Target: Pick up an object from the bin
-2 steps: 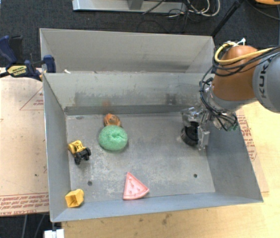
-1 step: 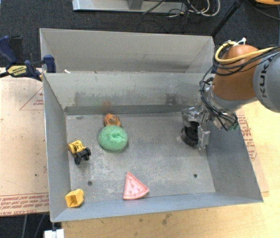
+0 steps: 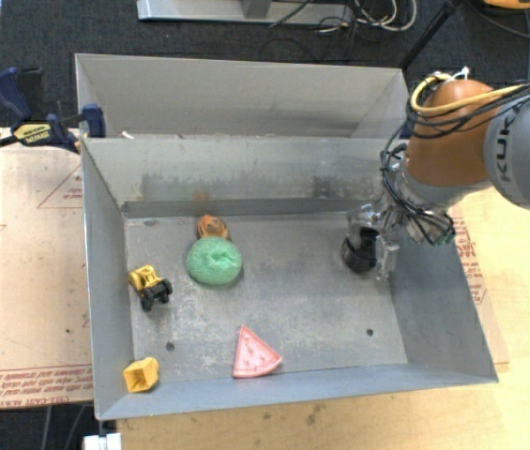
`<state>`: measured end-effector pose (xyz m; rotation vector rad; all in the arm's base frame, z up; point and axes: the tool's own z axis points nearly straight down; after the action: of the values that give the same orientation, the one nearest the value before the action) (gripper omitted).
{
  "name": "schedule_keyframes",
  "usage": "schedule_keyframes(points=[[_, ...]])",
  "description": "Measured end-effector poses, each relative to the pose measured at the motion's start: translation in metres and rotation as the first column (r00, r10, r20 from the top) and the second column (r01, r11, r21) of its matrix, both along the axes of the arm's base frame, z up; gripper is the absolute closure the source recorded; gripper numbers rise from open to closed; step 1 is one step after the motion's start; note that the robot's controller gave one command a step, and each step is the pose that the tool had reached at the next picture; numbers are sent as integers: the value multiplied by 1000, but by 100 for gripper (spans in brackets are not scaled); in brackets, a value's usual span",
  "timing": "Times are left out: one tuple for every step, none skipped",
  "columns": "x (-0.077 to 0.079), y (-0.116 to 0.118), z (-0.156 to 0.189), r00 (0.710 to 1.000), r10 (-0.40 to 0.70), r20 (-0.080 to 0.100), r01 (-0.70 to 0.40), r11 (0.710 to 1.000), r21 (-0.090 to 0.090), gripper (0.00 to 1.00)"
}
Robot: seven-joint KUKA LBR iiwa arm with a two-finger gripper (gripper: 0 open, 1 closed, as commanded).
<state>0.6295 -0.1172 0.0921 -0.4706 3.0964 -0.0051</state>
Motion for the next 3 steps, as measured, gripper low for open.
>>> schedule_keyframes(points=[[-2,1,20,1000,0,-8,0,1000,2,100],[-1,2,41,1000,1,-8,-1,1000,3,100],[-1,2,58,1000,1,-6,-1,1000,2,100]])
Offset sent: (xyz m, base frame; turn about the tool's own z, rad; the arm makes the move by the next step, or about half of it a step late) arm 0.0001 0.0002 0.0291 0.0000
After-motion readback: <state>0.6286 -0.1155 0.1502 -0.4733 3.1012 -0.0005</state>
